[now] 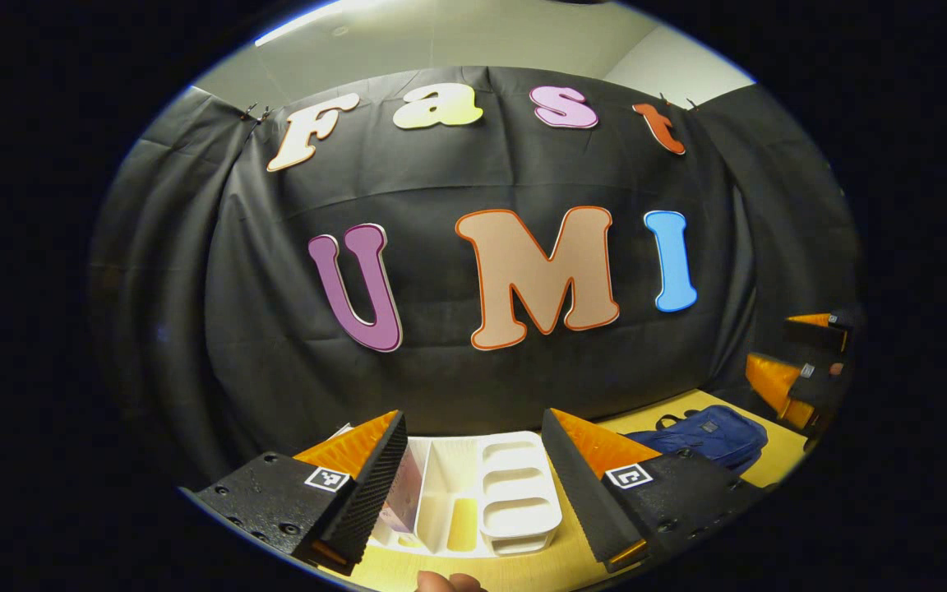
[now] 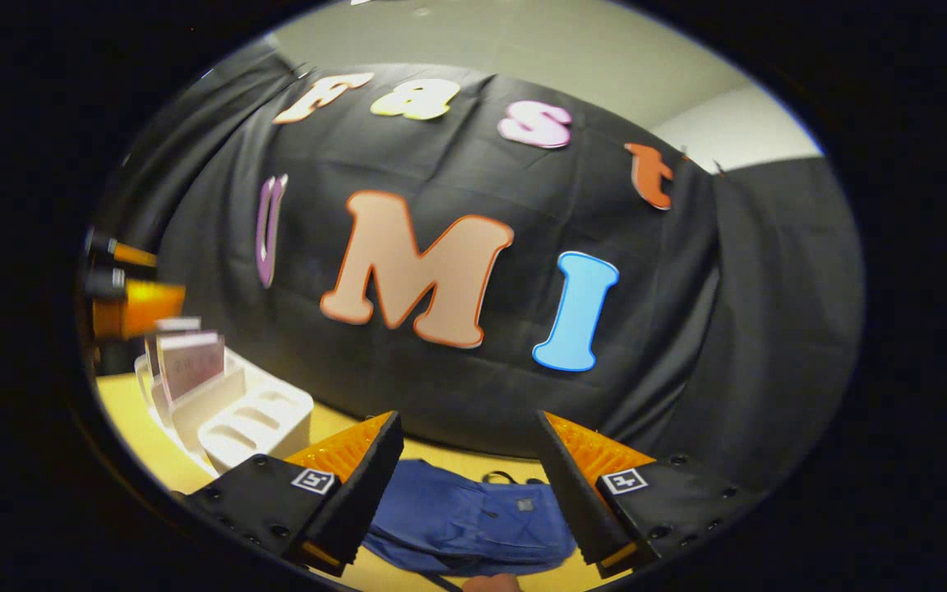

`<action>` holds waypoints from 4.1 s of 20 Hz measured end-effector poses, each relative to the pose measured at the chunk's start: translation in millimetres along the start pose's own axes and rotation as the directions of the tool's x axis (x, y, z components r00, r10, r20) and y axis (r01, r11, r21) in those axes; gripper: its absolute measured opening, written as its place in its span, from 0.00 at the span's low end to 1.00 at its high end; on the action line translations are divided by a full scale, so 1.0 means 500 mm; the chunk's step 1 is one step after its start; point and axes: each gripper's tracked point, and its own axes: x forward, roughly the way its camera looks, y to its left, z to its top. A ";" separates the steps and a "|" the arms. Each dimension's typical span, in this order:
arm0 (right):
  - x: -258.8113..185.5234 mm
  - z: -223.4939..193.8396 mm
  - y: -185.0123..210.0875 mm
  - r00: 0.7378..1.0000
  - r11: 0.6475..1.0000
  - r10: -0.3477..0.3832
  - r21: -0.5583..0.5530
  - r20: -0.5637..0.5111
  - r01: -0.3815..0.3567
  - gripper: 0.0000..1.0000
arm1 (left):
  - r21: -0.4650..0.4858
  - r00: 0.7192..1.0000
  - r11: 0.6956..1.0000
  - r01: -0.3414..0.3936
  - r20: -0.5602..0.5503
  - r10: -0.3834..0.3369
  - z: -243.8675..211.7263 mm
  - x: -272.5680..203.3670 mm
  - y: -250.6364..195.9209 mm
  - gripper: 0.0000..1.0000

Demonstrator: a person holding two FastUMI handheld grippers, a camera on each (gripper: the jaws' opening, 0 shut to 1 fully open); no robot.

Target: Open the schoolbag, grab two books from the bookshelf and put them into the schoolbag.

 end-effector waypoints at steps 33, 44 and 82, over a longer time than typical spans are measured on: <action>0.125 -0.578 0.258 0.799 0.569 0.209 -0.594 -0.564 -0.568 0.03 | -0.105 0.982 0.976 -0.190 -0.040 0.186 -0.018 -0.045 0.149 1.00; 0.150 -0.431 0.123 0.800 0.930 0.343 0.060 -0.493 -0.362 0.04 | -0.101 0.971 0.967 -0.233 -0.085 0.225 -0.054 -0.002 0.229 0.96; 0.156 -0.411 -0.033 0.874 0.716 0.298 0.695 -0.384 0.061 0.06 | -0.038 0.459 0.999 0.024 -0.887 -0.045 -0.462 0.224 0.230 0.50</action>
